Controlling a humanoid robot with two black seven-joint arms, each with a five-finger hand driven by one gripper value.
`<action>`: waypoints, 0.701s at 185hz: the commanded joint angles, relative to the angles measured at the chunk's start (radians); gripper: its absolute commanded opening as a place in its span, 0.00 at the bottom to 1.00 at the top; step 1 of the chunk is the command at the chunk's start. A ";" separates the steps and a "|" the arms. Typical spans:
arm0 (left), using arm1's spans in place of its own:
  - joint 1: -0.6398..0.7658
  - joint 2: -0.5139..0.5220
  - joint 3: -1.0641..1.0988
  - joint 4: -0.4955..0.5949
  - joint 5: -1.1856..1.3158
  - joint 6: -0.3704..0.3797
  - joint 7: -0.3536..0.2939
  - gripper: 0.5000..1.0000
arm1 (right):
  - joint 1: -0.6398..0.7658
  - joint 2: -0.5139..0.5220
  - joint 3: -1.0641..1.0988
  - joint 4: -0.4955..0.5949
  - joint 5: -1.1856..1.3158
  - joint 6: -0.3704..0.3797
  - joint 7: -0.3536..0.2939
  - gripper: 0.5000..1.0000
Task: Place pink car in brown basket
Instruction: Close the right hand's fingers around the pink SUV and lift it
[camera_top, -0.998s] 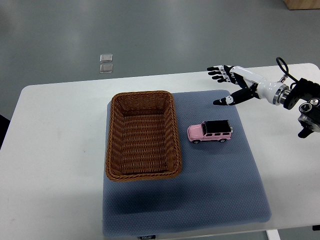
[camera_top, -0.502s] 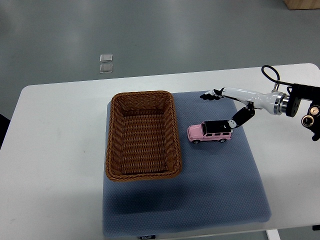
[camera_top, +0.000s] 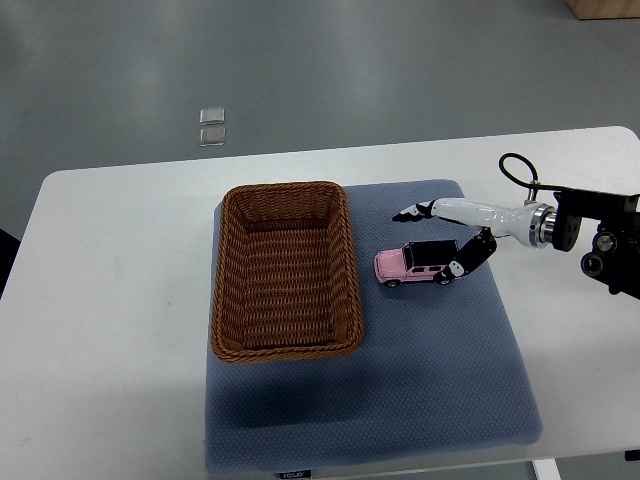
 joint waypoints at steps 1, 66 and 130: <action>0.000 0.000 -0.001 0.000 -0.001 -0.001 0.000 1.00 | 0.005 0.024 -0.029 -0.005 -0.002 -0.013 -0.001 0.78; 0.000 0.000 -0.001 0.002 0.001 0.000 0.000 1.00 | 0.045 0.044 -0.098 -0.031 -0.012 -0.037 -0.030 0.63; 0.000 0.000 0.003 0.000 0.001 0.000 0.001 1.00 | 0.046 0.041 -0.115 -0.040 -0.013 -0.037 -0.032 0.57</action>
